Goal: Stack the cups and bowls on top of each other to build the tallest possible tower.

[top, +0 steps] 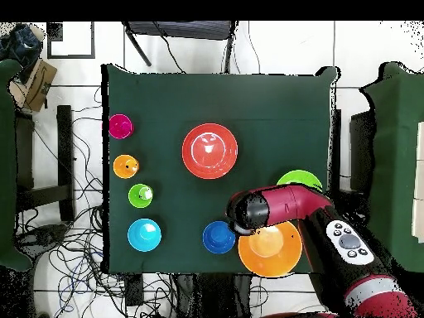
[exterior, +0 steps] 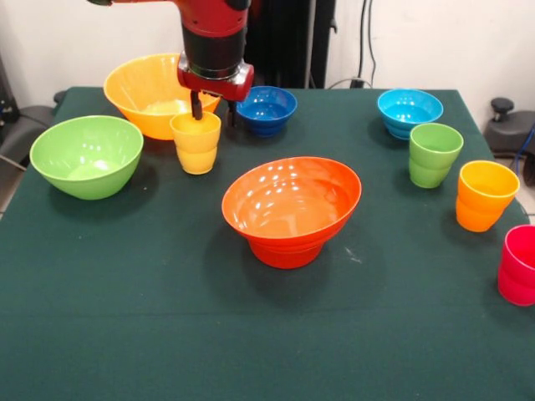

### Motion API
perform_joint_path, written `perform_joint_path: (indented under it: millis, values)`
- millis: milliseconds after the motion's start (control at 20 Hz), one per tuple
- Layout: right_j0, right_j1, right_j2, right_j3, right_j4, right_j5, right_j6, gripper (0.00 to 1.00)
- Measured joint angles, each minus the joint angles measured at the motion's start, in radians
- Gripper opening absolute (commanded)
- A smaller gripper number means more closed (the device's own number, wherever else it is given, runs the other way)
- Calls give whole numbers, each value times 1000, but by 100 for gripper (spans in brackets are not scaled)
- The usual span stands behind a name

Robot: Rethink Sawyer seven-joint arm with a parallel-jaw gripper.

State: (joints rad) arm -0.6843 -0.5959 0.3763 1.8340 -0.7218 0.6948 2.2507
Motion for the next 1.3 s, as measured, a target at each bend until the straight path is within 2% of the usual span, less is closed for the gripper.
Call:
perform_joint_path:
  millis: [350, 1050, 1100, 1300]
  values:
    - [0, 8, -1, -16, -10, 0, 0, 100]
    - [4, 89, -11, -90, -92, -70, 0, 100]
    - [4, 107, -12, -112, -97, -82, 0, 0]
    - [4, 115, -12, -122, -97, -88, 0, 0]
